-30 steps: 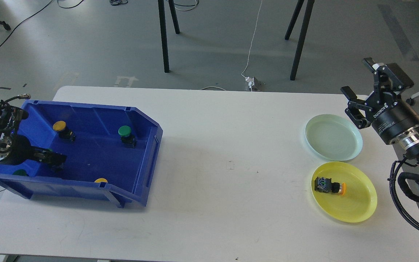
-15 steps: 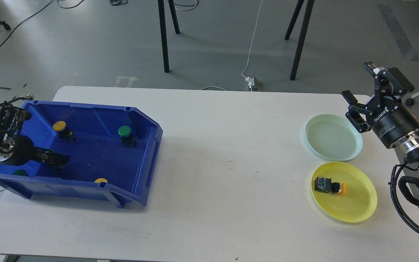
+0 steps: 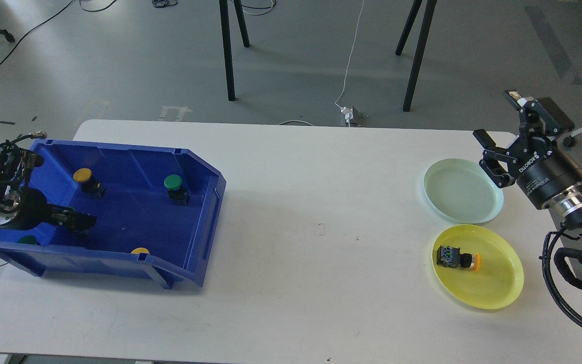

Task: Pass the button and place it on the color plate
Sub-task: 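Lower the left gripper into the bin and grasp a green button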

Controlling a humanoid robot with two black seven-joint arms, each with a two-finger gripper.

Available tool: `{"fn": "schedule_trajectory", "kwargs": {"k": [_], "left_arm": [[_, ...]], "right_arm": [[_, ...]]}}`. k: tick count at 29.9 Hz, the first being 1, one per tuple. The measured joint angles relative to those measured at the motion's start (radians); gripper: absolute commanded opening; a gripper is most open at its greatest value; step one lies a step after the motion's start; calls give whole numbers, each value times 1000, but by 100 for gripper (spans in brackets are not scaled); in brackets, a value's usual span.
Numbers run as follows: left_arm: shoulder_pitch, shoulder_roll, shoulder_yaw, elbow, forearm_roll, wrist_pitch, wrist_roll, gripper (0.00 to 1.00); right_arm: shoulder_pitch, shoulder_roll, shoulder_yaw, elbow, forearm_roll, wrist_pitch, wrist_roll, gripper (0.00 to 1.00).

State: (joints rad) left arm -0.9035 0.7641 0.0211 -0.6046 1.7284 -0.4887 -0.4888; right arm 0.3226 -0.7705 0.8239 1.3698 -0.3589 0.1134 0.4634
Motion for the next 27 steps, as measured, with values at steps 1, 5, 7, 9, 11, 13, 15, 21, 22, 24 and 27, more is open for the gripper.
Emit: {"fn": "schedule_trajectory", "kwargs": {"k": [1,5,7,9,11,13,15,21,22,24,27], "left_arm": [[0,0,0,0,0,0,0,74],[0,0,0,0,2,0,0,71],[0,0,0,0,3,0,0,69],[0,-1,0,0,3,0,0,68],[0,-2,0,0,3,0,0,68],[0,-3,0,0,3,0,0,67],[1,-5,0,0,2,0,0,67],[1,-11,0,7,1,0,0,67],[1,-12,0,13,0,0,0,67],[1,-18,0,27,0,0,0,67],[1,-32,0,57,0,0,0,67]], "right_arm": [[-1,0,0,0,0,0,1,91],[-4,0,0,1,0,0,5,91],[-6,-1,0,2,0,0,6,91],[-10,-1,0,2,0,0,7,91],[-14,-1,0,2,0,1,7,91],[-17,-1,1,2,0,1,8,91],[-20,-1,1,2,0,2,10,91],[-23,-1,1,3,0,2,12,91],[-23,-1,1,3,0,2,12,91],[-24,-1,1,3,0,2,12,91],[-25,-1,1,5,0,2,12,91]]}}
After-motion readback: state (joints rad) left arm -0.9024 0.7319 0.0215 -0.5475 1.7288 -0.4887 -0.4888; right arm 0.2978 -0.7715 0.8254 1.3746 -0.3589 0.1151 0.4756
